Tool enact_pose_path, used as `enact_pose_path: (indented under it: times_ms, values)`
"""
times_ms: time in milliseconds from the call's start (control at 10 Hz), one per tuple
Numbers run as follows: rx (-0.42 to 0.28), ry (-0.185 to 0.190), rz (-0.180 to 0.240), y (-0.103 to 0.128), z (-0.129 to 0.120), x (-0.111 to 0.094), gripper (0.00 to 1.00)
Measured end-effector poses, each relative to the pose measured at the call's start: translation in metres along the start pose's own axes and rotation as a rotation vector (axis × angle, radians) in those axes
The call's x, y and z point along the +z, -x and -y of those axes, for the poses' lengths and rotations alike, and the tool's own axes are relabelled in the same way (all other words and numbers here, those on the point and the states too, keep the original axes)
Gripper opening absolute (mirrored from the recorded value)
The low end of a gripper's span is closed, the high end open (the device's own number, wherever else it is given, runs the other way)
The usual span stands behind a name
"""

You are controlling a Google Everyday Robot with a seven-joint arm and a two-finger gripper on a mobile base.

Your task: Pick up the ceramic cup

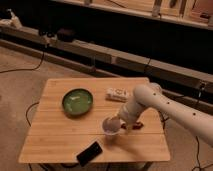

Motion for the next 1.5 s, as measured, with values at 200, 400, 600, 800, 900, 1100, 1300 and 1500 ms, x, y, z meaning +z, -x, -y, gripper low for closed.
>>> enact_pose_path:
  times_ms: [200,400,600,800,900,1100,1300,1500]
  values:
    - [0.004,0.052,0.008,-0.002,-0.002,0.013,0.54]
    - [0.005,0.063,0.017,-0.002,0.004,0.018,0.35]
    - [-0.012,0.059,0.012,0.002,0.013,0.016,0.13]
    - [-0.031,0.044,-0.003,0.008,0.017,0.009,0.00]
    - [-0.033,0.019,-0.014,0.010,0.021,0.002,0.00]
    - [-0.027,-0.040,-0.053,0.010,0.028,-0.016,0.00]
    - [-0.036,-0.154,-0.132,0.013,0.040,-0.067,0.00]
    - [-0.072,-0.223,-0.167,0.027,0.044,-0.105,0.00]
